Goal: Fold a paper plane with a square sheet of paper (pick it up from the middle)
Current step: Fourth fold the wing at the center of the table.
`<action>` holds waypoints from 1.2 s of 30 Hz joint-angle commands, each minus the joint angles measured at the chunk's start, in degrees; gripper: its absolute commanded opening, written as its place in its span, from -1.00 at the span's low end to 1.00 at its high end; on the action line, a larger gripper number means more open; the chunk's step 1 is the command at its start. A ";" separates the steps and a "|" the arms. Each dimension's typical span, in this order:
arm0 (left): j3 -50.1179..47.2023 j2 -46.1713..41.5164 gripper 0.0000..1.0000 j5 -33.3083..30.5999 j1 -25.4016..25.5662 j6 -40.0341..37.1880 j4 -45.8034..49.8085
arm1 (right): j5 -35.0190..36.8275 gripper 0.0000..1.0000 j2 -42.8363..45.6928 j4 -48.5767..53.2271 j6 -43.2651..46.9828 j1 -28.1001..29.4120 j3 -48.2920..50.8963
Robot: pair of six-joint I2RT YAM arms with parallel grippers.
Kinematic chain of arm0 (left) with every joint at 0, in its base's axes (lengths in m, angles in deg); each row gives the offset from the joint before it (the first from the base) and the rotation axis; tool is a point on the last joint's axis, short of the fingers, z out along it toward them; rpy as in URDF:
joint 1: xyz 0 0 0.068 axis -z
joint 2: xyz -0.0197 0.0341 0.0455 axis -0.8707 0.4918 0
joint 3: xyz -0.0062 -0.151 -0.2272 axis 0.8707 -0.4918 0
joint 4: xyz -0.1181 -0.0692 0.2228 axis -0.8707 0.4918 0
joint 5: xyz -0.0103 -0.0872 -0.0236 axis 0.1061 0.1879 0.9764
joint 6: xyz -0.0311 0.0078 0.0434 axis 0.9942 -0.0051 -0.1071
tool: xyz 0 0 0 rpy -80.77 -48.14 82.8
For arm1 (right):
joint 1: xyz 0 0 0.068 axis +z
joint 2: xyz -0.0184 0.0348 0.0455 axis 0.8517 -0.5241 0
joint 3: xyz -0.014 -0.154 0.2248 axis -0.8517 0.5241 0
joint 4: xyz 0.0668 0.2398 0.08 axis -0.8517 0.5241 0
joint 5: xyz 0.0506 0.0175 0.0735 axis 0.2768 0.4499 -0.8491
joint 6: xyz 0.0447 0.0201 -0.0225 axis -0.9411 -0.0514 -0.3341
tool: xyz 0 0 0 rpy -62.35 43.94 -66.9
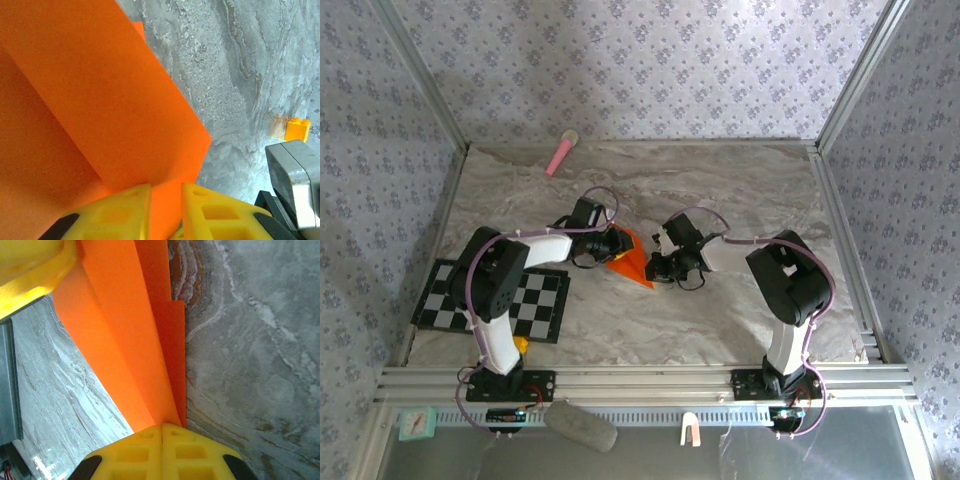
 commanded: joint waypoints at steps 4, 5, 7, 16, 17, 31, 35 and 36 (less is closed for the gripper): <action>1.99 2.93 -0.55 1.16 -0.19 -1.14 -1.99 | 4.67 -0.90 -2.31 6.40 1.05 -0.09 -0.27; 2.21 3.29 -0.55 1.13 -0.16 -1.16 -2.14 | 4.76 -0.90 -2.36 6.50 1.05 -0.09 -0.28; 2.43 3.92 -0.55 1.19 -0.13 -1.06 -2.26 | 4.85 -0.90 -2.45 6.76 1.05 -0.05 -0.38; 2.07 5.69 -0.58 -1.46 -0.20 -1.12 0.26 | 4.59 -0.90 -1.87 7.37 1.30 -0.09 -0.40; 2.30 5.75 -0.59 -2.24 -0.12 -1.25 1.52 | 4.59 -0.90 -1.76 7.48 1.40 -0.09 -0.45; 2.21 6.08 -0.66 -4.94 -0.06 -0.09 4.34 | -2.51 -0.88 1.50 -0.72 0.17 -0.88 -2.48; 2.21 5.09 -0.66 -4.36 -0.11 -0.02 3.81 | -2.97 -0.88 -0.83 -0.76 0.43 -1.06 -3.77; 2.23 4.82 -0.66 -4.32 -0.10 0.02 3.81 | -2.97 -0.88 -1.30 -0.63 0.56 -1.06 -3.98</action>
